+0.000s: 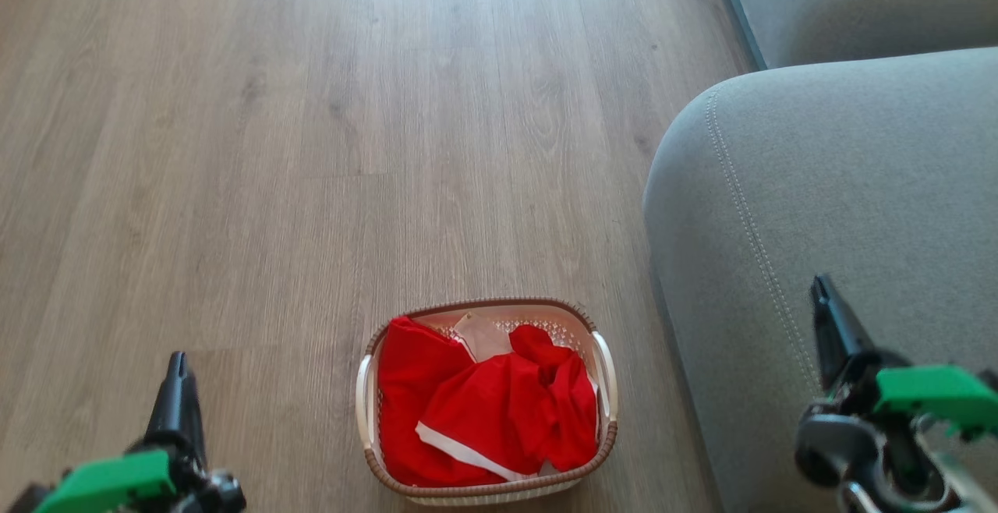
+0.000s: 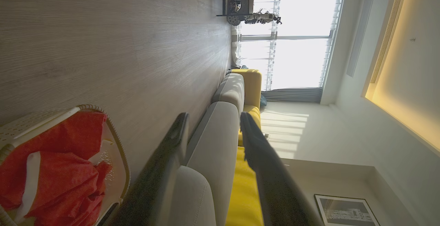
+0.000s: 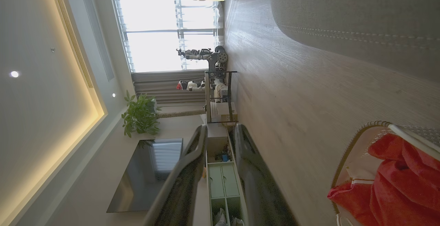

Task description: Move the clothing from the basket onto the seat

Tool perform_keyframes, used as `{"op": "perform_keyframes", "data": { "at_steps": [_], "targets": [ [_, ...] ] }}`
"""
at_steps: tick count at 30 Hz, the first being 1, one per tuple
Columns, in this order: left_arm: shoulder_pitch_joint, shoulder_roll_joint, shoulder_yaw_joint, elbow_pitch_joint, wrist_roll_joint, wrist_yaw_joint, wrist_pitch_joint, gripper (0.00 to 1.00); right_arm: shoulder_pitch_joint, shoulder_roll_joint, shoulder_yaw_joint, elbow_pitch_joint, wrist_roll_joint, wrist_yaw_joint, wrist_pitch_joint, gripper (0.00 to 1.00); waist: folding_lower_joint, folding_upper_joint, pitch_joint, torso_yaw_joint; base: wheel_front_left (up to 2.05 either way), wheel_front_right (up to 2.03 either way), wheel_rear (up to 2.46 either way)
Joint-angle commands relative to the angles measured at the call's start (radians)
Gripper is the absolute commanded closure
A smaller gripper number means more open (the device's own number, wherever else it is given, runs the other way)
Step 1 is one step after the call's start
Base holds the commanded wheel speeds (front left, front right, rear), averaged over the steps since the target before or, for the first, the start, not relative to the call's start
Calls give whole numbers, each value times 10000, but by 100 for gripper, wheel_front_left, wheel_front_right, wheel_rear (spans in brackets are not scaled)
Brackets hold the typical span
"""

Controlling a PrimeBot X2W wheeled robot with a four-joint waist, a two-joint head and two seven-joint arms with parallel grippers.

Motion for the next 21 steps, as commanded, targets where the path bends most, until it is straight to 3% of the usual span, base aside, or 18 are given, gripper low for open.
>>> {"op": "perform_keyframes", "data": {
  "at_steps": [1, 21],
  "targets": [
    [10, -2, -3, 9, 2, -2, -7, 0, 8, 11, 8, 12, -8, 0, -1, 0, 0, 0, 0, 0, 0, 0, 0],
    [436, -7, -55, -145, 601, -18, -547, 0, 244, 542, -52, 204, -1164, 0, -42, 0, 0, 0, -79, 6, 0, 0, 0]
  ]
}}
